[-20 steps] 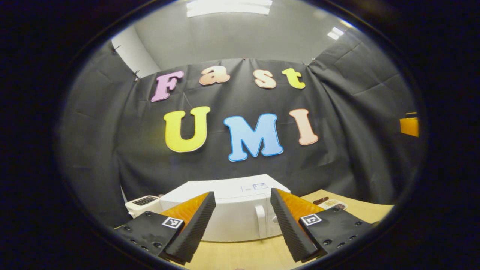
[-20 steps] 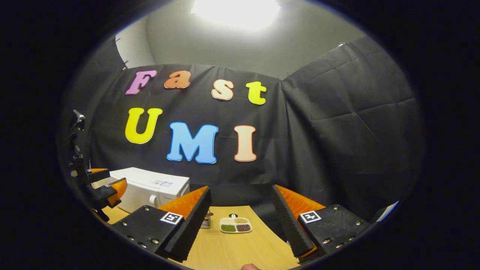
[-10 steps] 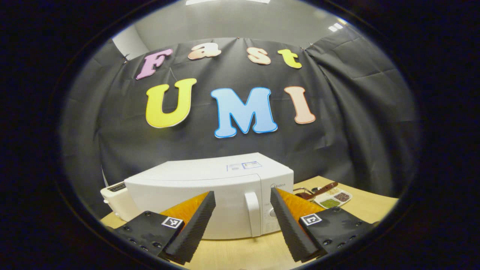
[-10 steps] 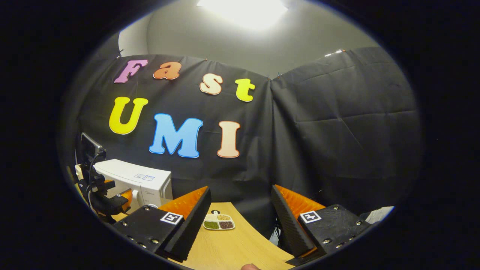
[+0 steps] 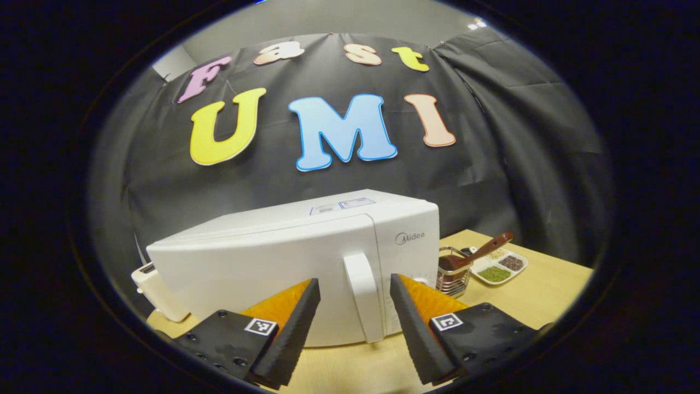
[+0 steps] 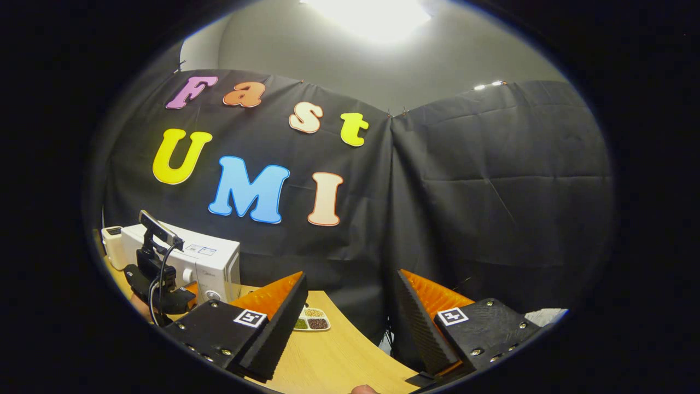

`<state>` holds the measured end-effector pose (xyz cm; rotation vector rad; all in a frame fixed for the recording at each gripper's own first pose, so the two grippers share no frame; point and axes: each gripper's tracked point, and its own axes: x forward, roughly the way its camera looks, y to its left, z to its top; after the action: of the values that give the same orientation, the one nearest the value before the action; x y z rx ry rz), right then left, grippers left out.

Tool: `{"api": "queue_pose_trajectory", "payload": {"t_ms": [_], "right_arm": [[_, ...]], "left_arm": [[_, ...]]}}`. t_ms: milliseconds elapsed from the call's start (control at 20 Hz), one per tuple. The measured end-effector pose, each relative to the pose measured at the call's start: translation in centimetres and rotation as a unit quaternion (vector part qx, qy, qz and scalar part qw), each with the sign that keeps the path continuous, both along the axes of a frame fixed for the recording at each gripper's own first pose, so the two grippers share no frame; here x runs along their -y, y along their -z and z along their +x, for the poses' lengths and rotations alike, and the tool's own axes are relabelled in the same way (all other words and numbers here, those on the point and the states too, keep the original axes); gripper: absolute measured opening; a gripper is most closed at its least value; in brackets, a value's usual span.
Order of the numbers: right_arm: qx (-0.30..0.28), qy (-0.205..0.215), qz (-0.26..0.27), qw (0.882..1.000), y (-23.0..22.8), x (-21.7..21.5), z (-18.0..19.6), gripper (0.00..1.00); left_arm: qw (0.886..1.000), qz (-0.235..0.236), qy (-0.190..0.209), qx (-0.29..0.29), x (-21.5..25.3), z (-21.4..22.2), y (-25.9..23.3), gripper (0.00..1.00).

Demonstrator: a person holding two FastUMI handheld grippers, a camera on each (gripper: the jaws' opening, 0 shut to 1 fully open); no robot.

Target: Open the microwave oven with the left hand, put the food in, and close the microwave oven.

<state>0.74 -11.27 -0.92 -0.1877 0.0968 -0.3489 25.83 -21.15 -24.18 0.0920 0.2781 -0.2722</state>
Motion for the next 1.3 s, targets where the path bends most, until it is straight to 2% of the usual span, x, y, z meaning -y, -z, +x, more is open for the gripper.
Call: {"api": "queue_pose_trajectory", "payload": {"t_ms": [50,100,150,200,300,350,700,850,900,950,1000,1050,1100,1300], "right_arm": [[-0.002,0.001,-0.001,1.000,0.0,0.0,-0.1,0.98],[-0.003,0.001,-0.002,1.000,0.1,-0.1,-0.2,0.98],[-0.004,0.002,-0.002,1.000,0.2,-0.1,-0.2,0.98],[-0.006,0.004,-0.001,1.000,0.2,-0.1,-0.2,0.98],[-0.007,0.006,-0.001,1.000,0.3,0.1,-0.5,0.98],[-0.007,0.007,-0.001,1.000,0.3,0.2,-0.5,0.98],[-0.006,0.006,-0.001,1.000,0.1,0.6,-1.2,0.98],[-0.003,0.000,-0.002,1.000,0.0,0.8,-1.2,0.98],[-0.002,-0.003,-0.002,1.000,-0.1,0.7,-1.2,0.98],[0.001,-0.005,0.000,1.000,-0.2,0.7,-1.2,0.98],[0.004,-0.008,0.004,1.000,-0.2,0.7,-1.1,0.97],[0.005,-0.015,0.011,1.000,-0.1,0.5,-1.0,0.97],[0.004,-0.025,0.016,1.000,0.1,0.0,-0.8,0.97],[0.010,-0.067,0.026,0.997,0.3,-1.5,-0.4,0.98]], "left_arm": [[1.000,0.001,0.002,0.001,0.3,0.3,0.0,0.89],[1.000,0.004,0.005,0.001,0.5,0.5,0.2,0.78],[1.000,0.005,0.007,0.001,0.8,0.7,0.3,0.75],[1.000,0.006,0.009,0.000,1.1,0.7,0.5,0.61],[1.000,0.010,0.009,-0.001,1.3,0.9,0.6,0.55],[1.000,0.013,0.003,0.000,1.1,0.7,0.4,0.45],[1.000,0.005,-0.015,-0.019,1.0,0.7,0.8,0.22],[0.999,-0.019,-0.017,-0.041,1.0,0.7,0.9,0.18],[0.998,-0.017,-0.020,-0.057,0.6,-0.5,1.0,0.15],[0.998,-0.022,-0.025,-0.055,0.1,-1.7,0.8,0.17],[0.999,-0.021,-0.020,-0.035,-0.1,-3.0,-0.1,0.14],[0.999,-0.021,-0.017,-0.026,-0.6,-4.4,-0.5,0.17],[0.999,-0.021,-0.015,-0.026,-1.2,-5.6,-0.3,0.13],[0.999,-0.014,-0.015,-0.034,-2.8,-8.8,-0.5,0.14]]}}
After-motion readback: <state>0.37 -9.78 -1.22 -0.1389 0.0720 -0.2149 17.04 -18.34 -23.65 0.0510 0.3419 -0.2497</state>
